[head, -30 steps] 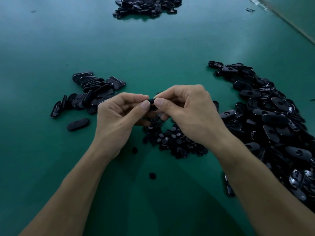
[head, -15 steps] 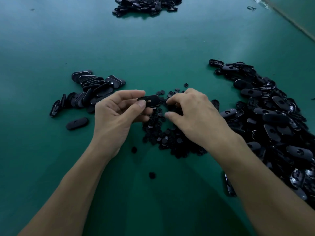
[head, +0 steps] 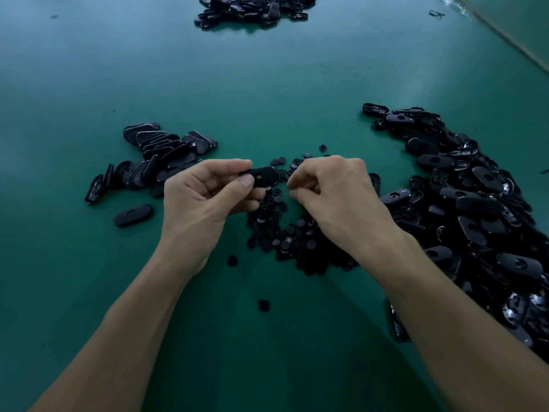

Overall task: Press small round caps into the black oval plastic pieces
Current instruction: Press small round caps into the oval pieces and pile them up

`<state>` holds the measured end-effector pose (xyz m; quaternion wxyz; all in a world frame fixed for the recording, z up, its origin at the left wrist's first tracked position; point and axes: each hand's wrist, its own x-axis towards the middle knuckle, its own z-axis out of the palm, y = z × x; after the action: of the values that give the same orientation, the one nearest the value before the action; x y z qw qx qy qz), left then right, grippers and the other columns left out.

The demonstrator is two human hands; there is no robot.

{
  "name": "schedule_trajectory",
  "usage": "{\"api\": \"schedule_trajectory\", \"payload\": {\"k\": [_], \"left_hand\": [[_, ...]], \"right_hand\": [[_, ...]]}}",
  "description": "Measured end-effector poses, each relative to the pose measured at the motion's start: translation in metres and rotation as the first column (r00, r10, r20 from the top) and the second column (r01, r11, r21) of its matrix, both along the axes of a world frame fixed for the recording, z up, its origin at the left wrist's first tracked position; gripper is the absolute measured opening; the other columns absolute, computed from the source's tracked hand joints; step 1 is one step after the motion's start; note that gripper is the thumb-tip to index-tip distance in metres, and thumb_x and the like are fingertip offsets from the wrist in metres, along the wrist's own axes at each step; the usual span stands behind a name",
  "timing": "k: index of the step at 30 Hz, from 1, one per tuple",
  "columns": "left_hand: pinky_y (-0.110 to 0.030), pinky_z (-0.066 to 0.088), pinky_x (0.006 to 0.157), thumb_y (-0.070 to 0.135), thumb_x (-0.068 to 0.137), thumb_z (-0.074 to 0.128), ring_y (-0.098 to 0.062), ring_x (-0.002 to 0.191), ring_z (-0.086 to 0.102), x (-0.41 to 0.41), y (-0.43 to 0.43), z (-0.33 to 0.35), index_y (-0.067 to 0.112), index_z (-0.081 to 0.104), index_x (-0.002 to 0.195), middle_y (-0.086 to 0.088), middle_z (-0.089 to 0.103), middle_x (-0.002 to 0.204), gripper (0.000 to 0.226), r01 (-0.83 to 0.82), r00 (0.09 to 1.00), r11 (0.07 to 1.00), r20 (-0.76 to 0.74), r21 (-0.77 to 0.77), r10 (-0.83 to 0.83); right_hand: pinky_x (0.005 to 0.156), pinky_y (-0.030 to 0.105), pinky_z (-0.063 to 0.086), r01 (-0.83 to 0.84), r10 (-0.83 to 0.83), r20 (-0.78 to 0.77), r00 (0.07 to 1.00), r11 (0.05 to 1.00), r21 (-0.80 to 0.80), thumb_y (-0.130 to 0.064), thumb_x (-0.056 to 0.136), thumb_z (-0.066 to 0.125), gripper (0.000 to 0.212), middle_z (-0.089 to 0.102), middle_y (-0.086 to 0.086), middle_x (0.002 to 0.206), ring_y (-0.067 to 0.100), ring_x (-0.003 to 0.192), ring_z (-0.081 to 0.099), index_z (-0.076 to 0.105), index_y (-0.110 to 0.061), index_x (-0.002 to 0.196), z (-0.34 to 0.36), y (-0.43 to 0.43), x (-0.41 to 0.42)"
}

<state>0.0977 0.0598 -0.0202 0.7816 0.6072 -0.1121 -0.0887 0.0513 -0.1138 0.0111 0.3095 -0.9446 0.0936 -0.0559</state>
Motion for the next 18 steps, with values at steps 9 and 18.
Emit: {"api": "schedule_trajectory", "payload": {"k": [9,18], "left_hand": [[-0.023,0.057,0.065,0.006,0.086,0.071,-0.019,0.071,0.073,0.001,0.001,0.0,0.015,0.074,0.093,-0.004,0.074,0.078,0.012,-0.024,1.0,1.0,-0.009,0.003,0.024],[-0.022,0.058,0.066,-0.004,0.091,0.066,-0.017,0.071,0.074,0.002,0.0,-0.002,0.012,0.07,0.093,-0.004,0.075,0.077,0.017,-0.066,0.998,0.997,0.008,0.048,0.066]], "right_hand": [[0.081,0.018,0.049,-0.002,0.002,-0.002,1.0,0.998,0.07,-0.022,0.097,0.065,0.016,0.07,-0.003,0.097,0.011,0.092,0.063,0.072,-0.02,0.111,0.004,-0.004,0.001],[0.067,0.032,0.061,-0.03,-0.061,0.225,0.973,0.923,0.383,-0.008,0.086,0.077,0.016,0.07,-0.005,0.072,0.01,0.064,0.071,0.071,-0.023,0.086,0.014,0.001,0.002]]}}
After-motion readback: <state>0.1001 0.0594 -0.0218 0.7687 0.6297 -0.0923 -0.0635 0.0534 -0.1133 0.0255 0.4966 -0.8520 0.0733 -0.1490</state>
